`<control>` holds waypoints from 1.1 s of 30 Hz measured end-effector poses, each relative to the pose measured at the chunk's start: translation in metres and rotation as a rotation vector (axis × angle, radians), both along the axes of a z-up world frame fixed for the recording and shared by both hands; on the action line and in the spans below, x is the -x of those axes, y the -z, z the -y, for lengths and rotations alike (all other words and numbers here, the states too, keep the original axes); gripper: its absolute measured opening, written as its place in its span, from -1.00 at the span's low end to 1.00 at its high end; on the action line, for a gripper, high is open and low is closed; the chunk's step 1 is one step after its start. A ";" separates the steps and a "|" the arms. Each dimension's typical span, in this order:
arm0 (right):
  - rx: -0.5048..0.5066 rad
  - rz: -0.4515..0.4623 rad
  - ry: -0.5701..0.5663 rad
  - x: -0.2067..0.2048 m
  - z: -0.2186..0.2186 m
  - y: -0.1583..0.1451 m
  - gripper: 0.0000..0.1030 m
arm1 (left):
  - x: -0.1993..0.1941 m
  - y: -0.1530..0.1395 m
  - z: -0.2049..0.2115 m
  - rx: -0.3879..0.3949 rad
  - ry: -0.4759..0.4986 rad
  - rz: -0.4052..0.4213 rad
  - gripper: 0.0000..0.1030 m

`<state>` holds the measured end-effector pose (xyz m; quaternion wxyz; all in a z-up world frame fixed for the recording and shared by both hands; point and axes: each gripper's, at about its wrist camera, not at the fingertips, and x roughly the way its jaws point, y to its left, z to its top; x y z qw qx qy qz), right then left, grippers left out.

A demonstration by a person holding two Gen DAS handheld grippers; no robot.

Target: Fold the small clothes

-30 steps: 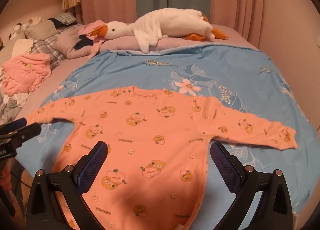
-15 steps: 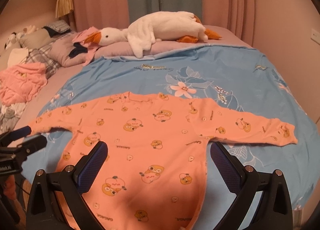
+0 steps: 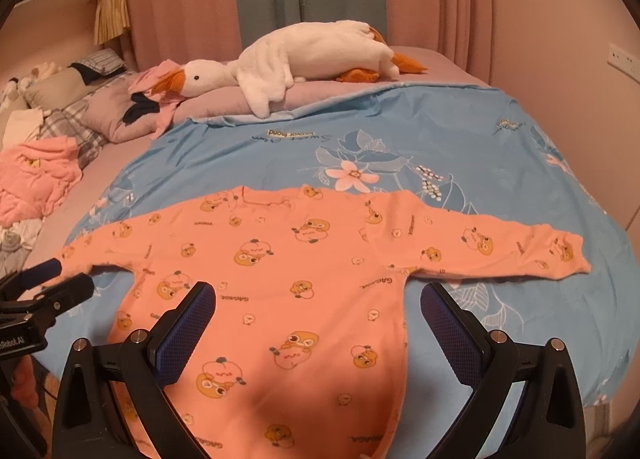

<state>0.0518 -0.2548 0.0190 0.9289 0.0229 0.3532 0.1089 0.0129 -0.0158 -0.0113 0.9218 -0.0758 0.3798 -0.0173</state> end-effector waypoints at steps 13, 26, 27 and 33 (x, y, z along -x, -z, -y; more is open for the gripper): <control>-0.002 0.004 0.031 0.001 0.003 -0.003 0.98 | 0.002 -0.003 0.003 0.031 0.024 0.010 0.92; -0.038 -0.016 0.017 0.002 0.004 -0.001 0.98 | 0.003 -0.003 0.011 0.043 0.055 0.006 0.92; -0.041 -0.016 0.016 0.002 0.004 -0.001 0.98 | 0.004 -0.003 0.010 0.045 0.054 0.005 0.92; -0.044 -0.012 0.018 0.002 0.005 -0.001 0.98 | 0.005 -0.002 0.012 0.045 0.064 0.002 0.92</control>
